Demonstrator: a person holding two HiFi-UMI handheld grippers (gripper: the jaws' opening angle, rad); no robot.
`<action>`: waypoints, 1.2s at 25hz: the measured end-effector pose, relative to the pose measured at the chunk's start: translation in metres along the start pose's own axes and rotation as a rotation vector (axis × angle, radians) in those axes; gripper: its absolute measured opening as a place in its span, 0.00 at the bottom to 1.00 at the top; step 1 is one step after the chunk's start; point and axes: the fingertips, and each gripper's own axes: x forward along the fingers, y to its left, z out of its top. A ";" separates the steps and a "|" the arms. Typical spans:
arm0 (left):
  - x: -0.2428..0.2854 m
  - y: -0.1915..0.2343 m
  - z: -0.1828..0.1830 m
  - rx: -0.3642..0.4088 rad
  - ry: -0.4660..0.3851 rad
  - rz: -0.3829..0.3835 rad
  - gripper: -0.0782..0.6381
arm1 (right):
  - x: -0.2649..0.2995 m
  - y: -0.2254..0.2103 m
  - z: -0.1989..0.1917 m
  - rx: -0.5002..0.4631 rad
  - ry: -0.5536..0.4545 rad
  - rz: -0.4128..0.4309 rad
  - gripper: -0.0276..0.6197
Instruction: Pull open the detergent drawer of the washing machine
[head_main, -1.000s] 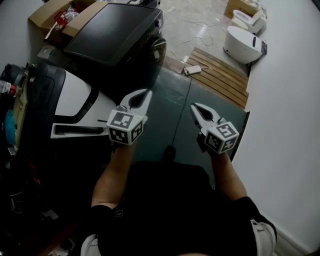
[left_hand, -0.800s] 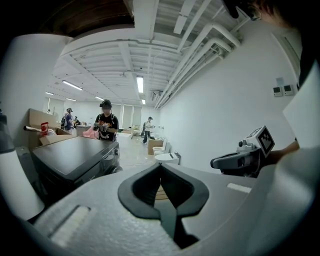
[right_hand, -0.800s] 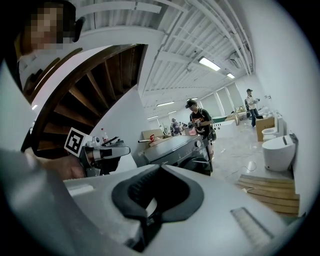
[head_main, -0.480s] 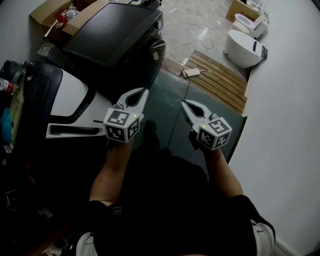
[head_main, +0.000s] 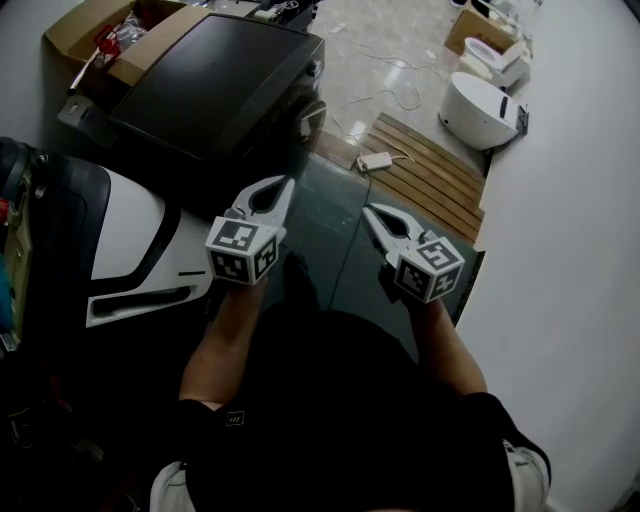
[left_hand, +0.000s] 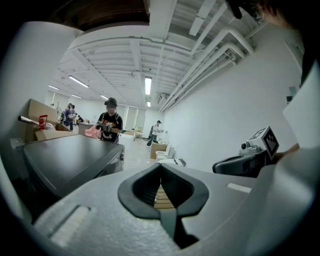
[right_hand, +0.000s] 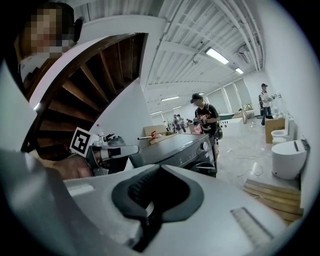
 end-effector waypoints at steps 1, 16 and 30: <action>0.011 0.008 0.004 0.000 0.000 -0.004 0.12 | 0.011 -0.007 0.007 0.001 0.001 -0.001 0.05; 0.091 0.138 0.035 -0.028 0.012 0.023 0.12 | 0.164 -0.054 0.062 -0.032 0.071 0.062 0.05; 0.118 0.191 0.042 -0.085 0.027 0.185 0.12 | 0.229 -0.092 0.078 -0.038 0.155 0.207 0.05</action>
